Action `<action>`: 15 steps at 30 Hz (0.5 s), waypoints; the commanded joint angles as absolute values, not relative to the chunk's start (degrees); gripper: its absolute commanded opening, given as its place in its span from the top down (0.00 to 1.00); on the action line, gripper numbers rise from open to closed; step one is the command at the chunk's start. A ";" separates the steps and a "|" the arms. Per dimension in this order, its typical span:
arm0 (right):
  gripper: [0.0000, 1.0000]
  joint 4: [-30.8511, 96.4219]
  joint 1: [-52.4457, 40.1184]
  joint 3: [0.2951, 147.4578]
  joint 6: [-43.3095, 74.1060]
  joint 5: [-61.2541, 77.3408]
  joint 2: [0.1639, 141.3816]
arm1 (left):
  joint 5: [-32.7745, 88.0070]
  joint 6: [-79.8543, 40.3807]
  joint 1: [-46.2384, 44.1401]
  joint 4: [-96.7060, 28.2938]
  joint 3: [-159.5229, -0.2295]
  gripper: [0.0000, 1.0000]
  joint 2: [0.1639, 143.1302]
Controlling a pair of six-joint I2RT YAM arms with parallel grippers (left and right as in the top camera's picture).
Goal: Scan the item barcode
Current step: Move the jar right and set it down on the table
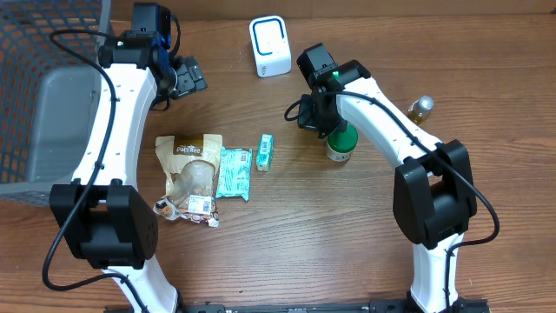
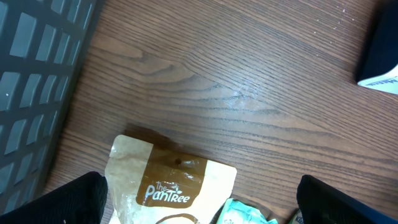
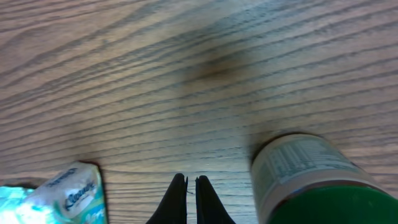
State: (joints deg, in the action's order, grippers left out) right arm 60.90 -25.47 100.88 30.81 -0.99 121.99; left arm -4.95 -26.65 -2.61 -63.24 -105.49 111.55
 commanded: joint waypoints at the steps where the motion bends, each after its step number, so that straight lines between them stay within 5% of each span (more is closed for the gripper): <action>1: 0.96 60.97 -25.17 99.88 31.79 -3.18 121.58 | -4.67 -27.24 -2.61 -63.20 -106.56 0.00 110.78; 15: 0.95 73.54 -25.02 99.68 34.94 -13.21 121.58 | -4.67 -27.24 -2.61 -63.20 -106.56 0.00 110.78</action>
